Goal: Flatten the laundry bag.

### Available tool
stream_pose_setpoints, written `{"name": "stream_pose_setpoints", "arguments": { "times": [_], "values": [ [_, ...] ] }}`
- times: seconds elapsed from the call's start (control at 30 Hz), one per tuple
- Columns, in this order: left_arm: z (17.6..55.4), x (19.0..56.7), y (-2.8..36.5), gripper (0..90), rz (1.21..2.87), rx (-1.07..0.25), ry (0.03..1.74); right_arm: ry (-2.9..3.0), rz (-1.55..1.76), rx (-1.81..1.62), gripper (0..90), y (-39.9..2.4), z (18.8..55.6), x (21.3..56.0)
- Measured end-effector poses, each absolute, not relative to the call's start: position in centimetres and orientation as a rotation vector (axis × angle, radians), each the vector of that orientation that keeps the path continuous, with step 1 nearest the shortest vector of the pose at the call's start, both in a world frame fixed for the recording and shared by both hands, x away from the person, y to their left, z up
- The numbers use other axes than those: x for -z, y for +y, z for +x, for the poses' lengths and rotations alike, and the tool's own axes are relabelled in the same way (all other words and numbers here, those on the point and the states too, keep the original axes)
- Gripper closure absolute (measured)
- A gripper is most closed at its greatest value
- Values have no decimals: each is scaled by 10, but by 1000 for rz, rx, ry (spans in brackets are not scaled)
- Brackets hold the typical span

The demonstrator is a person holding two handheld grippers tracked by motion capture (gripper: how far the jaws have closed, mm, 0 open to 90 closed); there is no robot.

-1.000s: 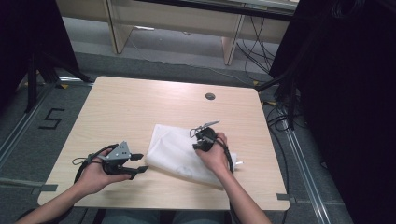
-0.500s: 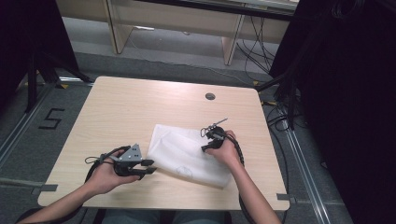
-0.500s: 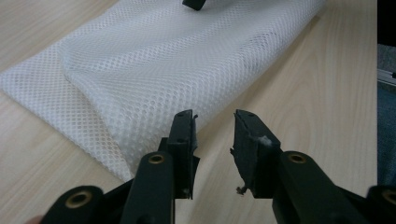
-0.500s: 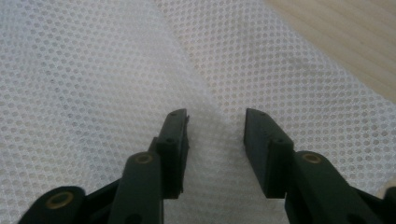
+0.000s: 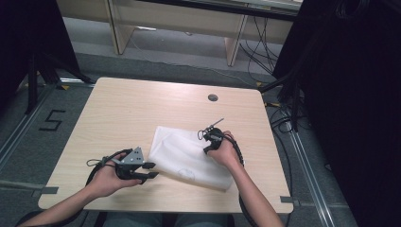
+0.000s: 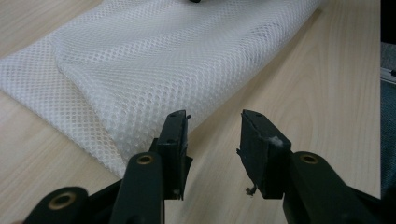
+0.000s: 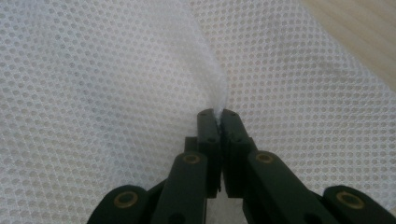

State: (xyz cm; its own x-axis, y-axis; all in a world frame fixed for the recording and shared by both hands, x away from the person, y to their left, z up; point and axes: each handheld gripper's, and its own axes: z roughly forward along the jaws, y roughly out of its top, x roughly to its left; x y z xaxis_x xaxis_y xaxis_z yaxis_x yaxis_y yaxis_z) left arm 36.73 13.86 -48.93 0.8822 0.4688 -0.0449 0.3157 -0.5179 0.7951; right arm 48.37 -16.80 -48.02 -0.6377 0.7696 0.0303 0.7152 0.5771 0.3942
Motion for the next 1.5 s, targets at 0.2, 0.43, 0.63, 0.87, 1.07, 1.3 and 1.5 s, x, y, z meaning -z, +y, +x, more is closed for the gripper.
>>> {"name": "stream_pose_setpoints", "arguments": {
  "times": [0.2, 0.43, 0.63, 0.87, 1.07, 1.3, 1.5],
  "values": [
    [369, 491, 140, 578, 2159, -226, 563, 2566, 1268, -656, 891, -165, 489, 467],
    [369, 492, 140, 573, 2168, -219, 570, 2528, 1221, -718, 888, -161, 483, 443],
    [368, 494, 138, 570, 2190, -210, 542, 2527, 1142, -768, 886, -160, 463, 426],
    [369, 499, 136, 561, 2185, -187, 572, 2501, 1108, -849, 885, -157, 433, 409],
    [374, 499, 135, 555, 2193, -206, 579, 2514, 1070, -896, 885, -155, 414, 399],
    [379, 500, 136, 551, 2193, -216, 568, 2494, 991, -973, 885, -153, 397, 394],
    [378, 498, 141, 543, 2188, -214, 584, 2537, 866, -1009, 886, -151, 385, 393]
  ]
}}
